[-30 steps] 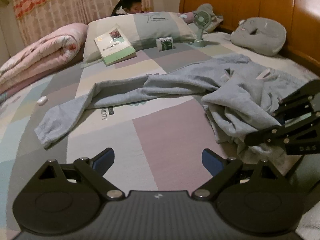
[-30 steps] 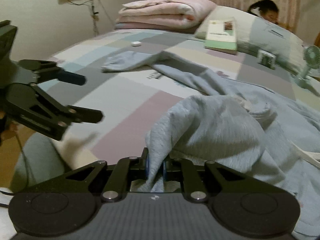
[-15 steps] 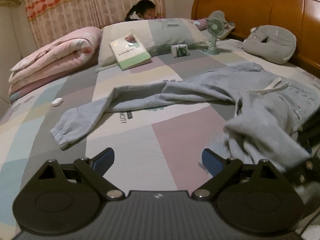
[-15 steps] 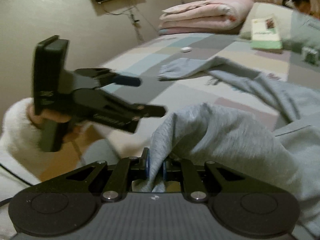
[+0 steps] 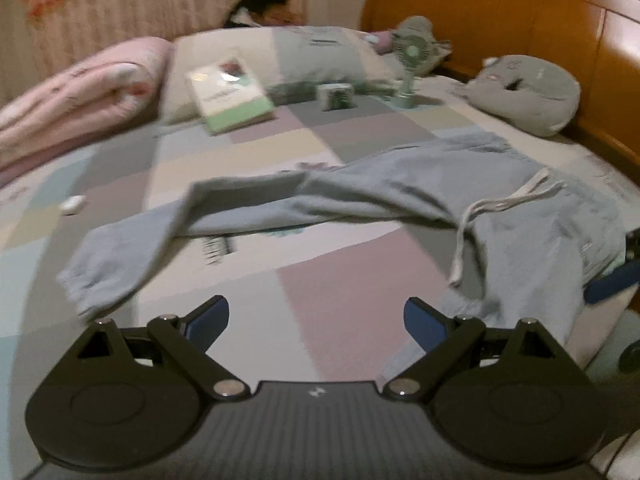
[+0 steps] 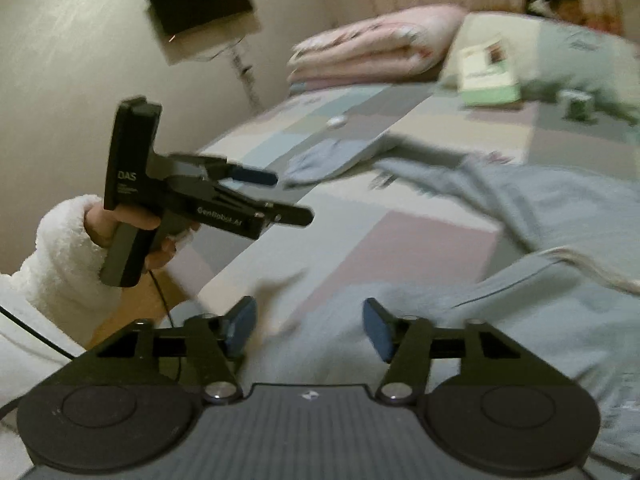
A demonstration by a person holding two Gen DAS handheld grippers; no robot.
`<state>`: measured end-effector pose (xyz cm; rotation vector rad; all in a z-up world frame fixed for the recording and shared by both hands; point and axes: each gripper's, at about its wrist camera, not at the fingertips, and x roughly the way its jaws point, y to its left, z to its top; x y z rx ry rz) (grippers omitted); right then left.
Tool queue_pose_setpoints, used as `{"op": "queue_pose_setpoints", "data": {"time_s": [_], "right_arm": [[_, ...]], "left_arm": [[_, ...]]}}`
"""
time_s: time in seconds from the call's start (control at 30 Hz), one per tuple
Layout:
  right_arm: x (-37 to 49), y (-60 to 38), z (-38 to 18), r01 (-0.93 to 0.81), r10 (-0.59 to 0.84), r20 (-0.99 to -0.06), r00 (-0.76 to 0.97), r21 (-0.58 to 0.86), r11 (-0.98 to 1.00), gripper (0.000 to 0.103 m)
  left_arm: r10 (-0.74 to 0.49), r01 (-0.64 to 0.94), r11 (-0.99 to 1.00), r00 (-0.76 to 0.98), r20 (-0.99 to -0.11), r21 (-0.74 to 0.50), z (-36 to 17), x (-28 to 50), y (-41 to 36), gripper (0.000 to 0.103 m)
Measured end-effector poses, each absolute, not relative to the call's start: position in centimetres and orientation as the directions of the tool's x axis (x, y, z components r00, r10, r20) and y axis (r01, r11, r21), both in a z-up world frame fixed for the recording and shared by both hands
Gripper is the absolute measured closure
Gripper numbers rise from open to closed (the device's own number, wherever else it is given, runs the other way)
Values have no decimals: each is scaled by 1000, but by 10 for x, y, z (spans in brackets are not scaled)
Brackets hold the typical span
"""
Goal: Fold clothes
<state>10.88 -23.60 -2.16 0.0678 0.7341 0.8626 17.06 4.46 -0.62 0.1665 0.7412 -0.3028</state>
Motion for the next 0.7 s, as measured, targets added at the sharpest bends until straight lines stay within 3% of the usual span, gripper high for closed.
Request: {"op": "queue_pose_setpoints", "data": {"time_s": [0.2, 0.37, 0.53, 0.7], "right_arm": [[129, -300, -33, -515, 630, -544, 555, 370, 773, 28], [148, -337, -57, -389, 563, -557, 611, 407, 826, 27], [165, -356, -78, -328, 521, -570, 635, 413, 850, 27], [178, -373, -90, -277, 496, -561, 663, 431, 859, 27]], "left_arm": [[-420, 435, 882, 548, -724, -182, -26, 245, 3, 9], [-564, 401, 814, 377, -735, -420, -72, 315, -31, 9], [-638, 337, 763, 260, -725, -551, -116, 364, -58, 9], [-677, 268, 735, 326, -659, -623, -123, 397, -60, 8]]}}
